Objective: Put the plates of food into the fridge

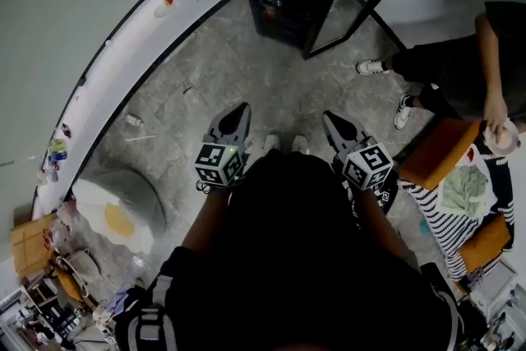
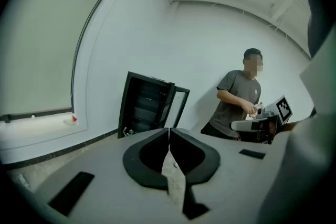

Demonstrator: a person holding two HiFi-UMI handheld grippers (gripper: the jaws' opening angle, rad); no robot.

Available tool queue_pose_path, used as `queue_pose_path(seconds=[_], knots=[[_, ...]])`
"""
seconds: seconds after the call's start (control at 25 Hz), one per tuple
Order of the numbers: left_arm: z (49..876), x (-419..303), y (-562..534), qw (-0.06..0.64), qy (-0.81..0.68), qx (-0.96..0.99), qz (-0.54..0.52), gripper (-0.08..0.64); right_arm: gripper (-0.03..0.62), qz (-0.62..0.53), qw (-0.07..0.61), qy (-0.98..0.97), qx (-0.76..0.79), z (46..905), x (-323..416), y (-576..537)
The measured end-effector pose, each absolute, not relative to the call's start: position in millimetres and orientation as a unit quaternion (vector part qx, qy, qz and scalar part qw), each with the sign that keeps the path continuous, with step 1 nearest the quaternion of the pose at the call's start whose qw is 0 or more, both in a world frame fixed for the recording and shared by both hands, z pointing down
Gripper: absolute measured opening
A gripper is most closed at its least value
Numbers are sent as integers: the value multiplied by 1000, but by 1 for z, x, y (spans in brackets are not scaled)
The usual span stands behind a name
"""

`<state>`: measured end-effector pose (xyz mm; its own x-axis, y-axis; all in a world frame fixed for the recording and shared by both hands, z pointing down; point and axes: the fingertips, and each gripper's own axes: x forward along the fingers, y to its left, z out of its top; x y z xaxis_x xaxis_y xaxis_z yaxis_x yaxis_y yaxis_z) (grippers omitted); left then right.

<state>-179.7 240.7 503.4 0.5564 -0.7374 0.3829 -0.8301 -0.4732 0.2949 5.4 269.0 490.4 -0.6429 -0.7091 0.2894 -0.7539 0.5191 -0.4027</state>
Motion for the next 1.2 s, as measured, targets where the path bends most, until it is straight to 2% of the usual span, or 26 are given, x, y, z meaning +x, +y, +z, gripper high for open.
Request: queue_pose_path(seconds=[0.56,1.2], knots=[[499,-173,249,223,-465,851,101,23,25,252,38,-876,409,490,8,281],[494,-141,253,220,-482,842,103,23,25,262,39,-882,389,505,45,278]])
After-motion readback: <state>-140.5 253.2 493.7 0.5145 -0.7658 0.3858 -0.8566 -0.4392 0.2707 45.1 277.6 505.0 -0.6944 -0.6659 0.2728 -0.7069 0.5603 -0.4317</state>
